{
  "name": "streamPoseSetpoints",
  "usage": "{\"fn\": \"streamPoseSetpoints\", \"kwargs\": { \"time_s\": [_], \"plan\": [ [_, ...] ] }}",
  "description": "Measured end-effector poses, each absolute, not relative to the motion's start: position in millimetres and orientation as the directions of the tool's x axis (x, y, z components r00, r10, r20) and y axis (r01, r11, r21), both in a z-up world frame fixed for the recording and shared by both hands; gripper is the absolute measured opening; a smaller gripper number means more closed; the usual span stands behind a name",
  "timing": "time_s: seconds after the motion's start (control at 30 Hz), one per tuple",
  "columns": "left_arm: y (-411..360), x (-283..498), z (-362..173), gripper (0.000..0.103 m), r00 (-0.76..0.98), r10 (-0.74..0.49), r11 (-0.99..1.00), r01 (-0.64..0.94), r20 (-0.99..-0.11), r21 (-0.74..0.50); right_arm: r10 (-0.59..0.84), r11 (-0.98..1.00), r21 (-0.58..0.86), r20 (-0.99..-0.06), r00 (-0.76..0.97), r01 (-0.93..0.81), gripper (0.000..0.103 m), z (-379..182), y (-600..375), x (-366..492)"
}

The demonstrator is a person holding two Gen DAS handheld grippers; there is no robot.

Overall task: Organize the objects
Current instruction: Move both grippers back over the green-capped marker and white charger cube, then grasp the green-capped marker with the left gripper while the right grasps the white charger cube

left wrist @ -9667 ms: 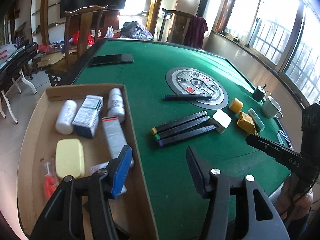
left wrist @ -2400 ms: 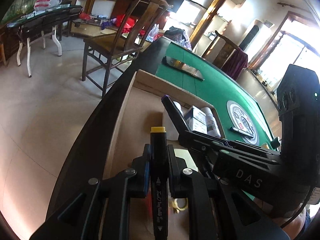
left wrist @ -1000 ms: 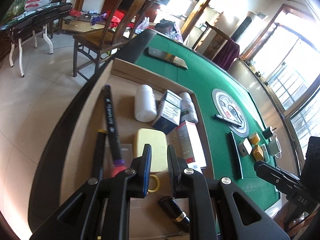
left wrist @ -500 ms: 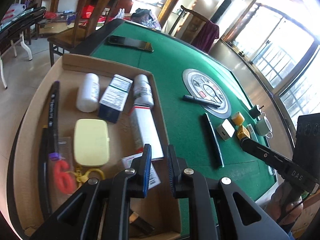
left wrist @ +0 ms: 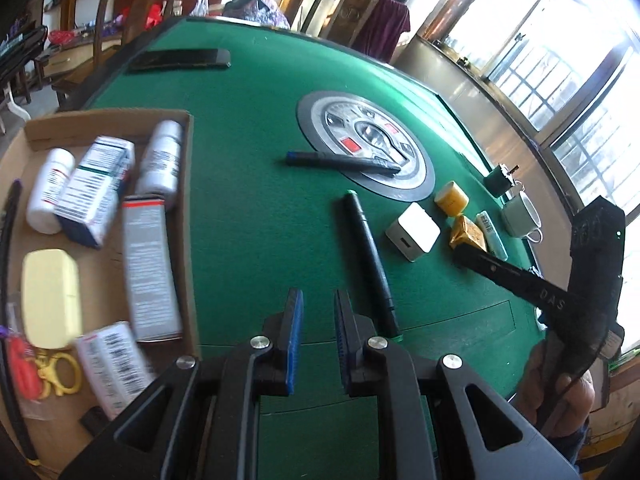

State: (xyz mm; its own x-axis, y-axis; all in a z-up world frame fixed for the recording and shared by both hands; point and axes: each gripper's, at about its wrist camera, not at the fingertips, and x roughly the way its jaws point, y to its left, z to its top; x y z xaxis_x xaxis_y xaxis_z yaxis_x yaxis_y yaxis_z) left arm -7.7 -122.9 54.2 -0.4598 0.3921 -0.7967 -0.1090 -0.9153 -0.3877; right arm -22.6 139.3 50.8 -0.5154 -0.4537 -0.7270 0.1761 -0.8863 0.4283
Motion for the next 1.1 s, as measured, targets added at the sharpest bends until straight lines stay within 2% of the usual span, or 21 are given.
{"fn": "streamPoseSetpoints", "kwargs": {
  "time_s": [0.07, 0.1, 0.2, 0.27, 0.33, 0.43, 0.53, 0.63, 0.67, 0.77, 0.83, 1.1],
  "plan": [
    [-111.6, -14.8, 48.8, 0.015, -0.436, 0.401, -0.912, -0.103, -0.806, -0.398, -0.463, -0.873, 0.469, -0.717, -0.521, 0.131, 0.016, 46.3, 153.8, -31.7],
    [-104.7, -17.7, 46.2, 0.015, -0.427, 0.397, -0.914, -0.102, -0.812, -0.394, -0.471, -0.863, 0.494, -0.708, -0.526, 0.107, 0.022, 44.8, 160.1, -34.2],
    [-85.3, -27.8, 39.7, 0.019, -0.404, 0.382, -0.922, -0.107, -0.831, -0.372, -0.471, -0.847, 0.529, -0.694, -0.545, 0.059, 0.052, 41.0, 172.2, -40.1],
    [-73.6, -33.0, 34.6, 0.035, -0.396, 0.373, -0.927, -0.110, -0.839, -0.360, -0.452, -0.854, 0.519, -0.702, -0.551, 0.041, 0.053, 39.2, 175.2, -43.5],
    [-62.3, -37.9, 28.7, 0.045, -0.388, 0.365, -0.930, -0.109, -0.846, -0.351, -0.471, -0.842, 0.538, -0.699, -0.538, 0.038, 0.053, 35.9, 177.7, -51.5],
    [-46.3, -44.8, 22.5, 0.046, -0.385, 0.343, -0.939, -0.114, -0.857, -0.324, -0.480, -0.849, 0.524, -0.703, -0.524, 0.075, 0.054, 36.3, 171.0, -65.2],
    [-26.8, -48.1, 20.2, 0.047, -0.431, 0.232, -0.972, -0.122, -0.872, -0.198, -0.462, -0.871, 0.480, -0.733, -0.499, 0.102, 0.054, 32.2, 159.6, -82.1],
    [-17.9, -46.7, 17.8, 0.044, -0.479, 0.179, -0.982, -0.142, -0.860, -0.125, -0.463, -0.876, 0.464, -0.733, -0.498, 0.133, 0.054, 25.3, 153.3, -89.9],
    [-18.1, -44.3, 16.9, 0.033, -0.499, 0.163, -0.984, -0.142, -0.851, -0.105, -0.471, -0.874, 0.460, -0.727, -0.500, 0.155, 0.054, 24.3, 151.7, -89.7],
    [-28.1, -40.4, 16.6, 0.017, -0.520, 0.159, -0.986, -0.127, -0.839, -0.108, -0.485, -0.872, 0.440, -0.727, -0.486, 0.212, 0.054, 25.2, 147.1, -87.4],
    [-43.3, -36.2, 17.2, 0.015, -0.508, 0.184, -0.983, -0.101, -0.841, -0.154, -0.473, -0.881, 0.409, -0.733, -0.489, 0.240, 0.054, 27.2, 145.5, -84.3],
    [-69.1, -20.4, 15.6, 0.015, -0.524, 0.158, -0.987, -0.047, -0.837, -0.157, -0.399, -0.915, 0.302, -0.771, -0.496, 0.267, 0.054, 23.6, 130.8, -81.9]
  ]
}}
